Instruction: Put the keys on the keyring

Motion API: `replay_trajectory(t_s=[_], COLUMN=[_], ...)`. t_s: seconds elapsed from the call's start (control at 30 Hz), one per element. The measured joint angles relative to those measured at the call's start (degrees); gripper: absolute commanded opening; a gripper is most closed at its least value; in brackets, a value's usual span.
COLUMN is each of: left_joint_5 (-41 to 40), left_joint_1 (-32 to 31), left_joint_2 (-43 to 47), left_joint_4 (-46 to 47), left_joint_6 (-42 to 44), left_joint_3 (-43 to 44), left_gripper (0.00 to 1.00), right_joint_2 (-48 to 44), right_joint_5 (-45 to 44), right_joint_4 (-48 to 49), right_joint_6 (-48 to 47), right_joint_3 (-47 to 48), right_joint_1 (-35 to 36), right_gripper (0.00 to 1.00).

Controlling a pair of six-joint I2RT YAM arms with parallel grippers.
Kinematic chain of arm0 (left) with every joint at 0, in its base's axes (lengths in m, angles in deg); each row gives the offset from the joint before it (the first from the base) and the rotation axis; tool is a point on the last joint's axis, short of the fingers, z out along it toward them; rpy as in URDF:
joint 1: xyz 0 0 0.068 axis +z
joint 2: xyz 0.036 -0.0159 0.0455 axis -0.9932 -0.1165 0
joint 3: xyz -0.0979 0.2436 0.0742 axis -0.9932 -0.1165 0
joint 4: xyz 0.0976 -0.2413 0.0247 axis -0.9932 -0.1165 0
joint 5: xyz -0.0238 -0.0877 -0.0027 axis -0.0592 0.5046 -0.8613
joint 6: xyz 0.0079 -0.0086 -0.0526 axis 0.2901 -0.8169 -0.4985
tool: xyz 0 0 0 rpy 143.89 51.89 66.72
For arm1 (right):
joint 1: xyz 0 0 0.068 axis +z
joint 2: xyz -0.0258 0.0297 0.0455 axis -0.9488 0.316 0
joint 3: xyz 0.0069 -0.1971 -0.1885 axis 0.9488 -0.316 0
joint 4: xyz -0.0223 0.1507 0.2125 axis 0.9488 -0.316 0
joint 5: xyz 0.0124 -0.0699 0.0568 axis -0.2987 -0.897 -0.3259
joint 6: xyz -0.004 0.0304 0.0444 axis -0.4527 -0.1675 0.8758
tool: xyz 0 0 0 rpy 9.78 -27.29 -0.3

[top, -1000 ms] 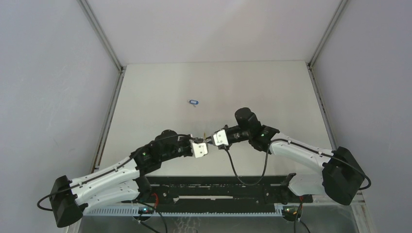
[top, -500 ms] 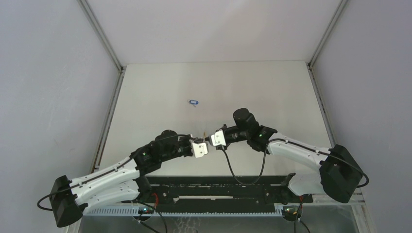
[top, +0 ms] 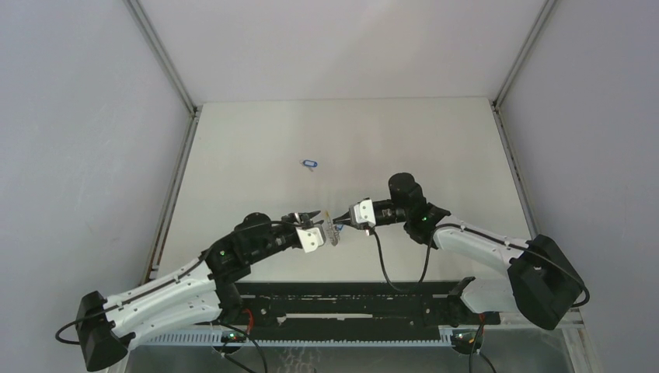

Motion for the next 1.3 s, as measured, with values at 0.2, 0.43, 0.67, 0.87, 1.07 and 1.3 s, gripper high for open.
replay_trajectory(t_s=[0.2, 0.43, 0.67, 0.87, 1.07, 1.3], left_joint_5=[0.46, 2.12, 3.28, 3.54, 3.45, 3.21], left_joint_1=[0.00, 0.00, 0.02, 0.02, 0.02, 0.02], left_joint_2=[0.13, -0.94, -4.31, -4.85, -4.85, -4.85], left_joint_4=[0.74, 1.66, 2.47, 2.73, 3.15, 3.28], left_joint_6=[-0.04, -0.59, -1.46, -1.53, -1.64, -2.14], left_joint_3=[-0.44, -0.44, -0.44, -0.42, -0.42, -0.42], left_gripper=[0.36, 0.34, 0.21, 0.20, 0.21, 0.22], right_joint_2=[0.00, 0.00, 0.00, -0.02, -0.37, -0.66], right_joint_5=[3.76, 4.61, 4.66, 4.44, 3.89, 3.30], right_joint_4=[5.88, 8.57, 9.33, 9.31, 9.20, 8.61], right_joint_6=[4.83, 6.56, 6.75, 6.69, 6.49, 5.73], right_joint_3=[-1.31, -1.33, -1.33, -1.33, -1.33, -1.33], right_joint_1=[-1.86, -2.05, -1.99, -1.60, -1.18, -0.92], right_gripper=[0.00, 0.00, 0.00, 0.00, 0.00, 0.00])
